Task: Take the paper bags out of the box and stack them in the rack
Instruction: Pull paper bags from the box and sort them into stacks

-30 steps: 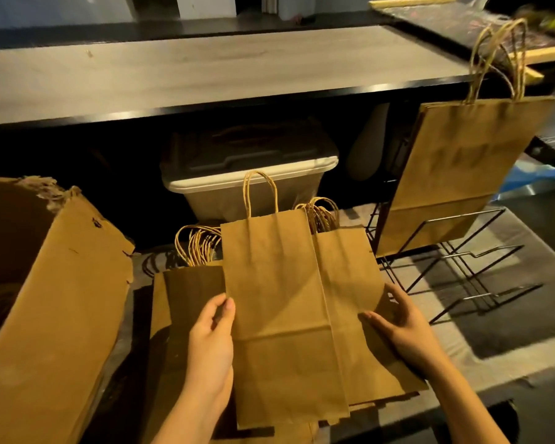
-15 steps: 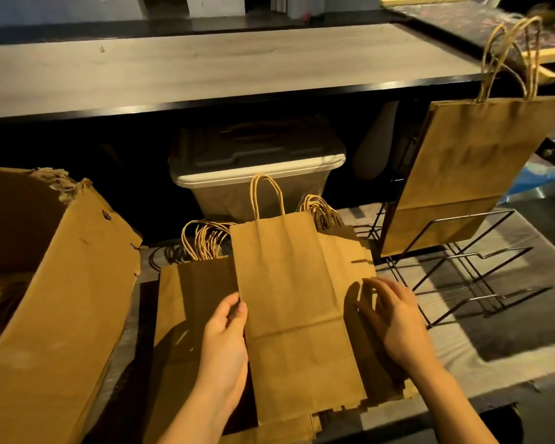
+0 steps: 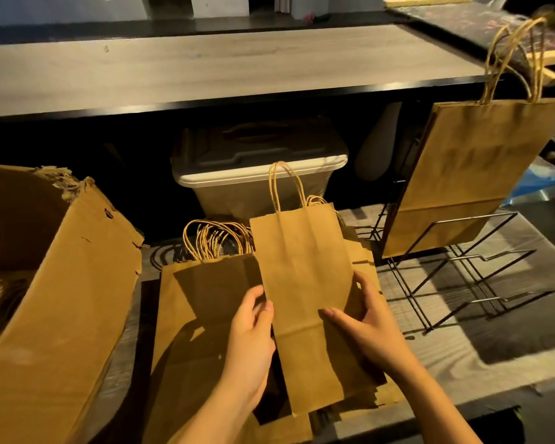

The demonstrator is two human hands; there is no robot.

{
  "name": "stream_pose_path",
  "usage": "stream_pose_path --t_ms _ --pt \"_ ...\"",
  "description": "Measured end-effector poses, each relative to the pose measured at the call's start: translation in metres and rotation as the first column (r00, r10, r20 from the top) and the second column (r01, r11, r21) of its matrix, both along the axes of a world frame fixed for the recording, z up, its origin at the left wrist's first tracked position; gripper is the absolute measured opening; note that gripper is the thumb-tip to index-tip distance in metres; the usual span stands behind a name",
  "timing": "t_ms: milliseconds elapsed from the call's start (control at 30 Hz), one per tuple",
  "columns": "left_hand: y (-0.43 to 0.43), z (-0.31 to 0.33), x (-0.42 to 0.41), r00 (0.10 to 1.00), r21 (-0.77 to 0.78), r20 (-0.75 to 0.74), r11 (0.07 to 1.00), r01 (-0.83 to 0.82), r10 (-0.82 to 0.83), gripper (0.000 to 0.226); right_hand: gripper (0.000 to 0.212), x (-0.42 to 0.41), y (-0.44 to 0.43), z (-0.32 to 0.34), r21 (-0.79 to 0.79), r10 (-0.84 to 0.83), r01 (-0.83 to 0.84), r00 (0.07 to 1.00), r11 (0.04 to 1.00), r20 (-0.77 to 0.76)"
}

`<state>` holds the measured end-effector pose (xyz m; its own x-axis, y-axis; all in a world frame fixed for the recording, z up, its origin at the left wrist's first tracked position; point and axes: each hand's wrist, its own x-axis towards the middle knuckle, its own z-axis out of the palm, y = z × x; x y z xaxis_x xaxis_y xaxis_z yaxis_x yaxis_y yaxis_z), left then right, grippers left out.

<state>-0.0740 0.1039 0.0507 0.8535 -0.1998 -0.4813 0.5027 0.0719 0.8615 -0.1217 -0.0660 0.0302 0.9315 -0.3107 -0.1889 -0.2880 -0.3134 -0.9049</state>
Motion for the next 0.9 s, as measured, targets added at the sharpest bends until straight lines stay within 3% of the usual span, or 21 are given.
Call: stream_pose_path --t_ms 167,300,467,733,833,900 --pt "-0.010 0.005 0.006 0.954 0.292 0.210 0.945 0.148 -0.214 0.038 0.085 0.004 -0.002 0.001 -0.073 -0.052 0.060 0.993 0.996 0.107" --pt "-0.020 0.012 0.015 0.894 0.474 0.262 0.855 0.208 -0.363 0.049 0.082 0.006 -0.011 -0.001 -0.195 -0.116 0.162 0.967 0.967 0.228" --pt "-0.039 0.013 0.016 0.852 0.491 0.260 0.822 0.289 -0.455 0.058 0.073 0.003 -0.019 -0.008 -0.281 -0.218 0.293 0.938 0.914 0.268" --pt "-0.043 -0.006 -0.002 0.808 0.514 0.106 0.728 0.454 -0.579 0.066 0.073 -0.011 -0.030 -0.029 -0.354 -0.325 0.324 0.944 0.877 0.059" --pt "-0.038 -0.009 -0.006 0.804 0.513 0.047 0.705 0.489 -0.592 0.071 0.073 -0.014 -0.025 -0.033 -0.262 -0.335 0.316 0.942 0.912 -0.029" --pt "-0.038 -0.008 -0.006 0.807 0.426 -0.009 0.727 0.538 -0.591 0.072 0.074 -0.012 -0.023 -0.034 -0.225 -0.330 0.309 0.942 0.924 -0.060"
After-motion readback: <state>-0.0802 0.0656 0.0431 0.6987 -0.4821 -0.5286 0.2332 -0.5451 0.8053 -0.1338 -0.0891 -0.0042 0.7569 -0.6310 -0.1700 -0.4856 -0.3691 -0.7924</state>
